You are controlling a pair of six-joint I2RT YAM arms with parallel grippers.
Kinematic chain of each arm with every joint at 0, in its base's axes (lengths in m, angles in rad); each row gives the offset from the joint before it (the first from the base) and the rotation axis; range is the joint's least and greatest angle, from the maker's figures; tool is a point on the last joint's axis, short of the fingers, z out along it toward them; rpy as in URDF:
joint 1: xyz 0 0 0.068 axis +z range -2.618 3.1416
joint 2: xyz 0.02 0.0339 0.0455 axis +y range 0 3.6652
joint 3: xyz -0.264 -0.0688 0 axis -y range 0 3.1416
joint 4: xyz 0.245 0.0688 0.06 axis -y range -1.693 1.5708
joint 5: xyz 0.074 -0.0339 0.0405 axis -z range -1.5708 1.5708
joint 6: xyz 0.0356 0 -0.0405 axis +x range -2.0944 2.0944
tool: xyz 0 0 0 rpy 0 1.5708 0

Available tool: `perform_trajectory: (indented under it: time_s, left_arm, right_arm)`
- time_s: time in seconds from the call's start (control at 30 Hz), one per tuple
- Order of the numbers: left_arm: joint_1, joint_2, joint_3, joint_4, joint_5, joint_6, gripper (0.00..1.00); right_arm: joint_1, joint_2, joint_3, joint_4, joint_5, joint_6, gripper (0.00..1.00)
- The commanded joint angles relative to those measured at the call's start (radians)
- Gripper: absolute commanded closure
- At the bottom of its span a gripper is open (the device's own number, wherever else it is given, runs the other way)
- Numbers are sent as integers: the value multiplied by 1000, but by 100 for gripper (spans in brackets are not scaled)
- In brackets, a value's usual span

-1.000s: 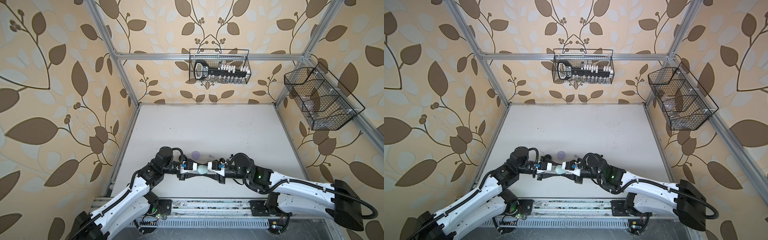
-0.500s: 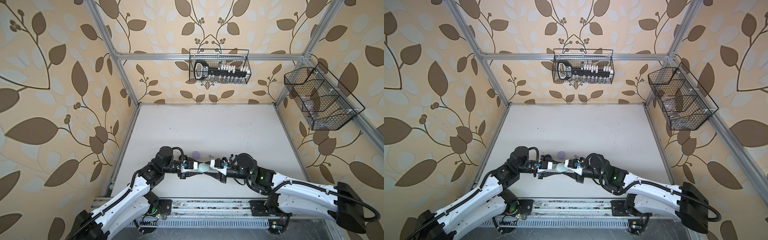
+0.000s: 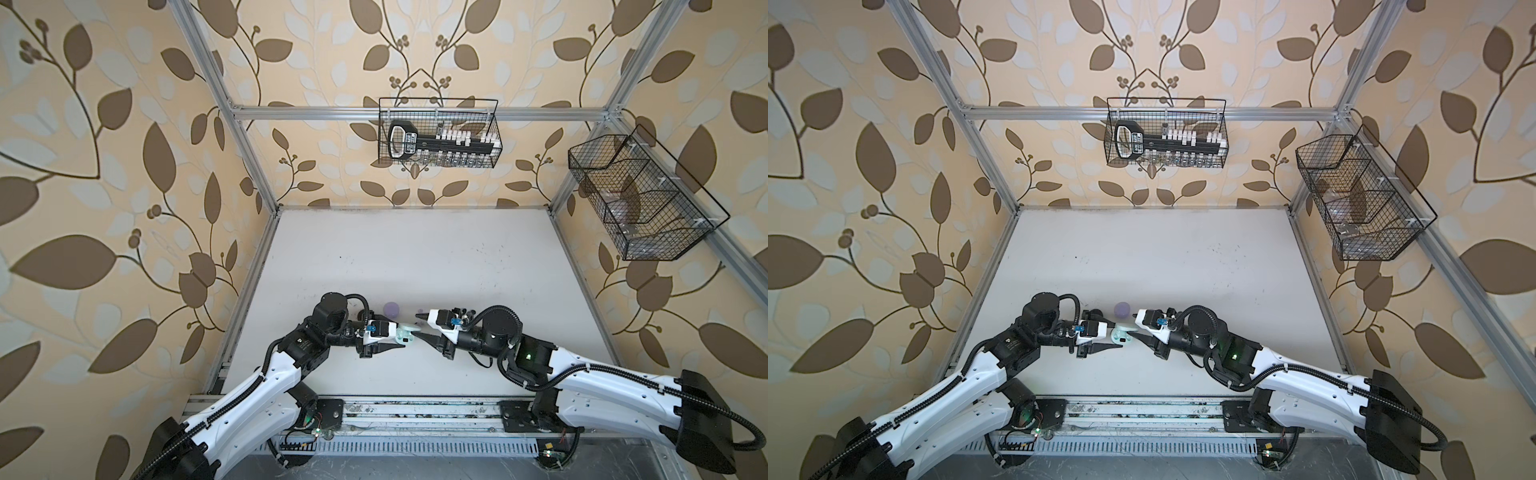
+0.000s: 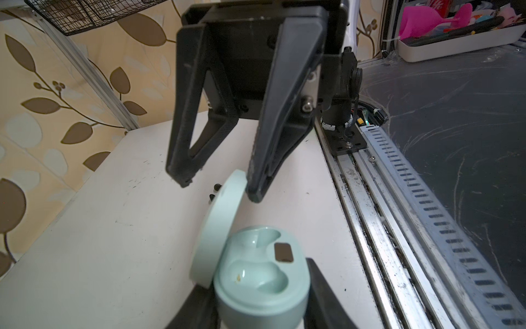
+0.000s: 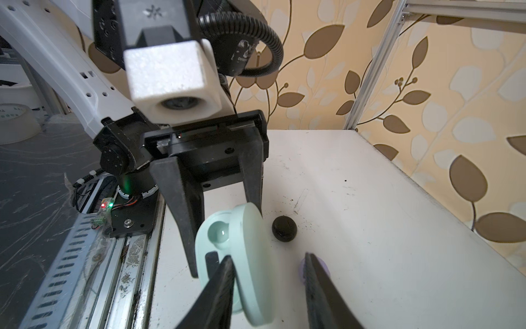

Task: Insert the wireless bluetooth earbuds into the charging case
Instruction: 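Pull the right gripper away to flip the case lid open, then hold the open case with the left gripper while the right gripper withdraws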

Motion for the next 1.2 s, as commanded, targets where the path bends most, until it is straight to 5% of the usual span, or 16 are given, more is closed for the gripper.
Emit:
perform_trajectory:
  time_s: [0.0, 0.33, 0.57, 0.73, 0.87, 0.93, 1.1, 1.17]
  left_arm:
    - [-10, -3, 5, 57, 51, -29, 100]
    - [-10, 7, -19, 215, 89, -175, 100]
    - [-10, 39, -37, 449, 107, -384, 100]
    - [-10, 36, -68, 652, 88, -540, 100]
    - [-11, 55, -87, 803, 61, -637, 100]
    - [-10, 108, -90, 898, 19, -705, 100]
    - [-10, 327, -190, 1391, -73, -877, 100]
    - [-11, 359, -171, 1367, -70, -913, 100]
  right_arm:
    - [-10, 5, -4, 21, 43, 12, 61]
    - [-44, 39, 53, 15, 48, 115, 61]
    - [-44, -13, 156, -60, 58, 176, 57]
    - [-75, -31, 254, -156, 158, 270, 44]
    - [-170, -32, 286, -193, 61, 368, 37]
    - [-217, -49, 286, -201, 54, 422, 0]
    - [-330, -101, 269, -236, 76, 537, 0]
    - [-395, -106, 255, -264, 58, 630, 0]
